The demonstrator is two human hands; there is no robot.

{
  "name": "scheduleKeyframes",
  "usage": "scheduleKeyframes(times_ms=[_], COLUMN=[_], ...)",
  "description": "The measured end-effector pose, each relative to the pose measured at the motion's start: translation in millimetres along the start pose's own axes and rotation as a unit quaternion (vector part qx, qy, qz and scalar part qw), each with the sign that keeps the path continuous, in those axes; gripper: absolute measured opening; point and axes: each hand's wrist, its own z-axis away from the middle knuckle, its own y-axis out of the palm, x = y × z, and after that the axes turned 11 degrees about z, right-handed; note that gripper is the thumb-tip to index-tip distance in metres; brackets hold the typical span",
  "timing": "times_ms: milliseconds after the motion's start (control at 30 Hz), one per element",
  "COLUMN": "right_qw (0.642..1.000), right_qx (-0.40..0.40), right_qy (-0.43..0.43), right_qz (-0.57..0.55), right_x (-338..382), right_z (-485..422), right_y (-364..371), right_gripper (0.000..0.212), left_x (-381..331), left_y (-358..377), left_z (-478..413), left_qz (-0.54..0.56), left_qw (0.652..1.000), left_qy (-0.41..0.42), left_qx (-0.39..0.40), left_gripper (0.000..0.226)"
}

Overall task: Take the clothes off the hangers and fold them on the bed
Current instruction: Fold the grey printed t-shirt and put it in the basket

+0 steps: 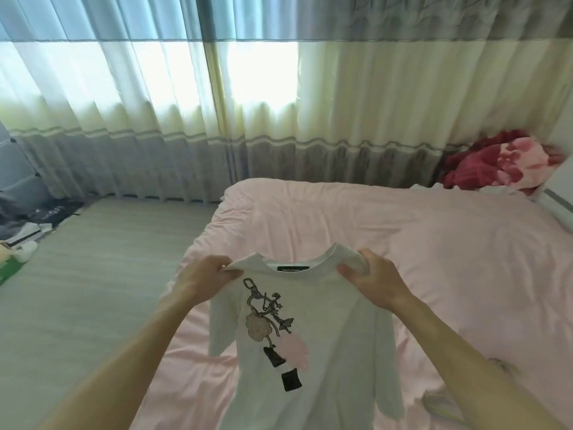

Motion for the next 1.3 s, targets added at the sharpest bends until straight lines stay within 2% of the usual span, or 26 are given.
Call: scheduleKeyframes(times_ms=[67, 100, 233, 333, 433, 500, 567, 667, 733, 833, 933, 1000, 1133, 1300], right_qw=[0.999, 0.997, 0.980, 0.969, 0.960, 0.949, 0.945, 0.946, 0.936, 0.919, 0.890, 0.871, 0.852, 0.870], right_qx=[-0.033, -0.059, -0.144, -0.187, -0.232, -0.261, -0.278, -0.303, -0.327, -0.356, -0.414, -0.449, -0.484, -0.448], right_qy=[-0.022, -0.033, -0.076, -0.087, -0.066, -0.050, -0.027, -0.003, 0.003, -0.046, -0.110, -0.137, -0.151, -0.133], right_qz=[0.035, 0.045, 0.113, 0.134, 0.140, 0.169, 0.170, 0.117, 0.128, 0.165, 0.156, 0.143, 0.131, 0.159], right_x=[4, 8, 19, 23, 20, 16, 20, 36, 45, 51, 60, 66, 75, 66], right_z=[3, 7, 21, 38, 61, 77, 96, 127, 145, 172, 190, 199, 205, 182], right_y=[-11, -17, -33, -42, -60, -72, -80, -95, -107, -122, -132, -137, -146, -146], right_gripper=[0.037, 0.039, 0.031, 0.026, 0.019, 0.013, 0.013, 0.019, 0.024, 0.027, 0.027, 0.021, 0.021, 0.026], left_x=[0, -1, -24, -38, -45, -46, -49, -56, -54, -47, -49, -53, -59, -58], left_y=[-7, -8, -10, -22, -45, -60, -74, -92, -100, -114, -132, -142, -157, -153], left_z=[3, 6, 24, 40, 63, 77, 92, 119, 137, 166, 189, 198, 195, 169], left_qz=[0.021, 0.038, 0.096, 0.045, -0.123, -0.225, -0.267, -0.282, -0.276, -0.243, -0.223, -0.215, -0.182, -0.193], left_qw=[0.998, 0.995, 0.967, 0.954, 0.941, 0.907, 0.872, 0.851, 0.850, 0.851, 0.845, 0.843, 0.851, 0.857], left_qy=[0.020, 0.038, 0.075, 0.095, 0.162, 0.219, 0.267, 0.289, 0.285, 0.302, 0.314, 0.314, 0.302, 0.312], left_qx=[-0.055, -0.088, -0.222, -0.281, -0.270, -0.281, -0.311, -0.336, -0.347, -0.355, -0.371, -0.381, -0.390, -0.362], left_gripper=[0.014, 0.015, 0.023, 0.024, 0.028, 0.020, 0.012, 0.018, 0.019, 0.019, 0.048, 0.059, 0.053, 0.049])
